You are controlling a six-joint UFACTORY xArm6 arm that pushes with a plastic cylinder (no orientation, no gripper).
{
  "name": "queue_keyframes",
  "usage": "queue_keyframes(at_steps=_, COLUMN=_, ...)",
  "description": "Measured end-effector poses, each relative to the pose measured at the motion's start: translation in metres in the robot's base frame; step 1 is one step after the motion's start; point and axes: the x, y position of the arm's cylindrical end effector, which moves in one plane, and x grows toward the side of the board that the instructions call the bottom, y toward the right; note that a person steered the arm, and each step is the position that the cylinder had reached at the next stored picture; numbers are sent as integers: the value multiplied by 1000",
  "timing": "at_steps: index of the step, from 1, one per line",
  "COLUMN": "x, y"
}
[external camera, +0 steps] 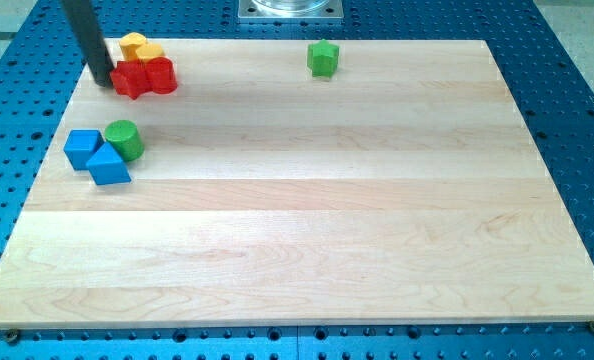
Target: Move the green star to the left
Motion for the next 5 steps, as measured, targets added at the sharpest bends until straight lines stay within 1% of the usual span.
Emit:
queue_keyframes(at_steps=1, x=6, y=115)
queue_keyframes(at_steps=2, x=16, y=178)
queue_keyframes(at_steps=3, x=35, y=161)
queue_keyframes(at_steps=4, x=34, y=260)
queue_keyframes(at_steps=5, x=-6, y=327)
